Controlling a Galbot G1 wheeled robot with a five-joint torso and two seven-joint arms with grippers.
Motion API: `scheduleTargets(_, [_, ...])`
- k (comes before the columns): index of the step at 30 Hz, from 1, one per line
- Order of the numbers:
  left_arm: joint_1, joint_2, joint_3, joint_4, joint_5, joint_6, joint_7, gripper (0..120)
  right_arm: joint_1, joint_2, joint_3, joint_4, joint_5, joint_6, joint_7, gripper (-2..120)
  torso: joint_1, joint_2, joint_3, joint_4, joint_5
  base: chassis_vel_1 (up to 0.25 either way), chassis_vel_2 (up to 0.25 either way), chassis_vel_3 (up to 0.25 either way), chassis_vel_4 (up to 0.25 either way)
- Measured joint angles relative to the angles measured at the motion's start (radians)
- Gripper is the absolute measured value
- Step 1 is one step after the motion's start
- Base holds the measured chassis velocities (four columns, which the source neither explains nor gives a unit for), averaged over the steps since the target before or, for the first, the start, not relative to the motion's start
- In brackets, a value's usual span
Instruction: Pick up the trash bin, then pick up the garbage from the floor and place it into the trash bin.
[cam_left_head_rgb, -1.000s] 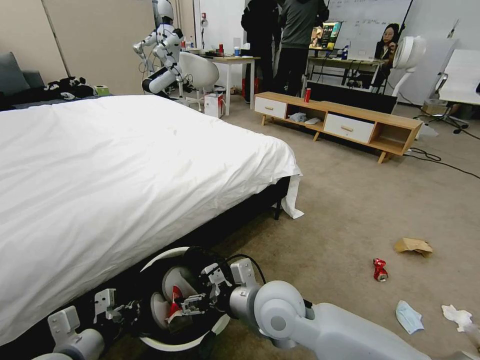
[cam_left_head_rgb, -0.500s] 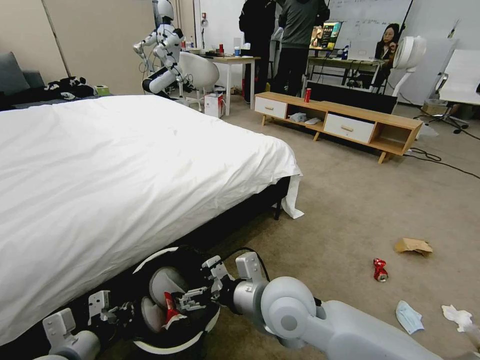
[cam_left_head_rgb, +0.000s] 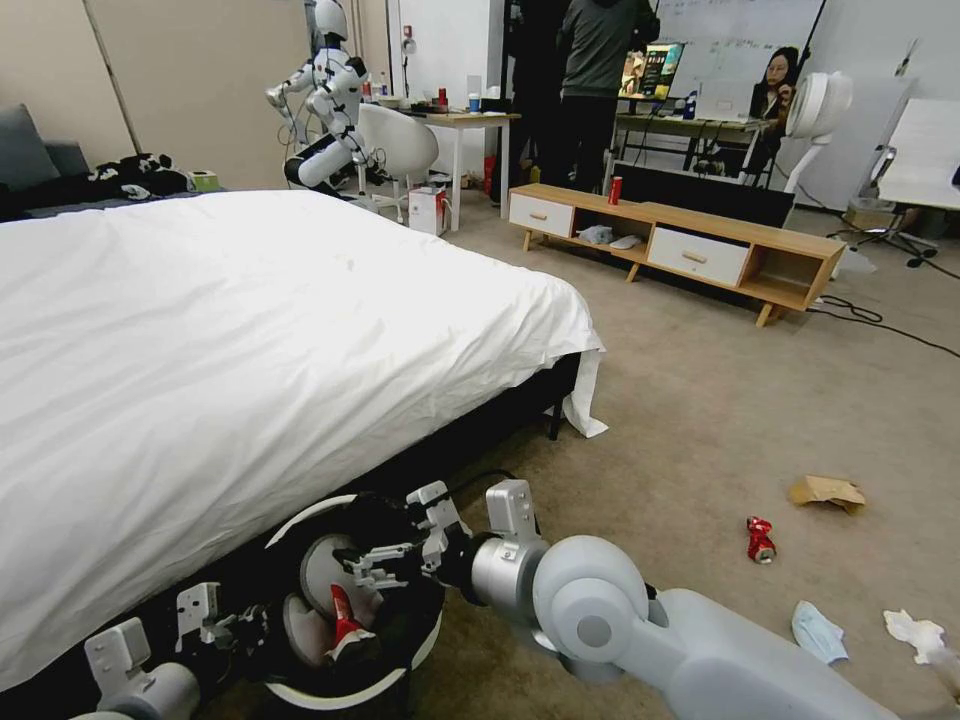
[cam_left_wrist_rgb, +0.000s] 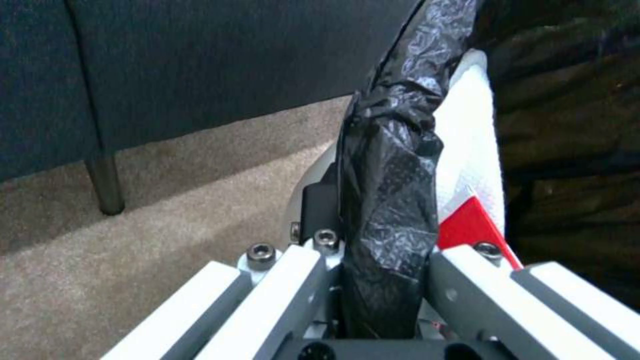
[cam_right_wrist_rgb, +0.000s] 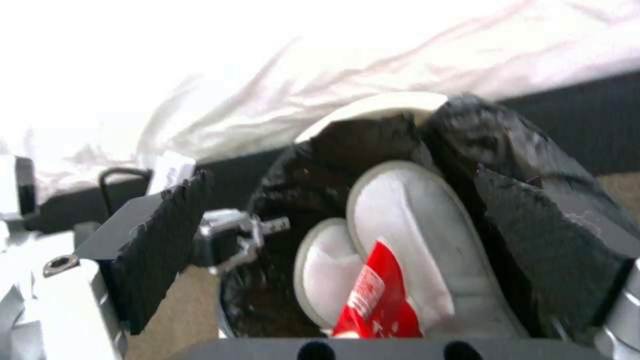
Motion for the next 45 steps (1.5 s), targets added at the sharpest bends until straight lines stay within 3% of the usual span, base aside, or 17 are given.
scheduleTargets(8, [0.003, 0.003, -0.002, -0.001, 0.0, 0.0, 0.0, 1, -0.015, -0.026, 0.084, 0.044, 0.001, 0.025, -0.022, 100, 0.0, 0.0, 0.0, -0.0001, 0.0, 0.0, 0.0, 0.0, 0.0])
scheduleTargets(16, [0.012, 0.009, 0.002, -0.005, 0.002, 0.001, 0.0, 1, -0.084, -0.119, 0.267, 0.087, 0.003, 0.053, -0.072, 100, 0.0, 0.0, 0.0, -0.0002, 0.0001, 0.0, 0.0, 0.0, 0.0])
scheduleTargets(25, [0.035, 0.019, 0.004, -0.028, 0.008, 0.001, 0.005, 1, -0.307, -0.254, 0.595, 0.146, -0.043, 0.115, -0.118, 100, 0.0, 0.0, 0.0, -0.0004, 0.0003, 0.0, 0.0, 0.0, 0.0])
scheduleTargets(29, [0.044, 0.018, 0.003, -0.037, 0.013, 0.002, 0.008, 1, -0.376, -0.263, 0.693, 0.151, -0.079, 0.143, -0.123, 100, 0.0, 0.0, 0.0, 0.0, 0.0003, 0.0, 0.0, 0.0, 0.0])
scheduleTargets(33, [0.068, 0.005, -0.01, -0.058, 0.026, 0.002, 0.02, 1, -0.453, -0.266, 0.794, 0.13, -0.216, 0.244, -0.166, 100, 0.0, 0.0, 0.0, -0.0007, 0.0003, 0.0, 0.0, 0.0, 0.0])
scheduleTargets(34, [0.092, -0.01, -0.024, -0.075, 0.037, 0.002, 0.026, 1, -0.47, -0.256, 0.814, 0.106, -0.294, 0.303, -0.188, 100, 0.0, 0.0, 0.0, 0.0001, 0.0004, 0.0, 0.0, 0.0, 0.0])
scheduleTargets(36, [0.1, -0.018, -0.03, -0.083, 0.041, 0.002, 0.028, 1, -0.488, -0.249, 0.833, 0.09, -0.343, 0.338, -0.201, 100, 0.0, 0.0, 0.0, 0.0011, 0.0004, 0.0, 0.0, 0.0, 0.0])
scheduleTargets(38, [0.105, -0.023, -0.034, -0.088, 0.047, 0.002, 0.03, 1, -0.516, -0.241, 0.862, 0.074, -0.401, 0.376, -0.211, 100, 0.0, 0.0, 0.0, 0.0008, 0.0004, 0.0, 0.0, 0.0, 0.0])
scheduleTargets(40, [0.11, -0.028, -0.038, -0.091, 0.053, 0.002, 0.034, 1, -0.594, -0.22, 0.938, 0.038, -0.532, 0.455, -0.231, 100, 0.0, 0.0, 0.0, -0.0005, 0.0003, 0.0, 0.0, 0.0, 0.0])
scheduleTargets(45, [0.116, -0.034, -0.038, -0.091, 0.062, 0.002, 0.042, 1, -0.711, -0.187, 1.04, -0.011, -0.683, 0.554, -0.244, 100, 0.0, 0.0, 0.0, -0.0002, 0.0004, 0.0, 0.0, 0.0, 0.0])
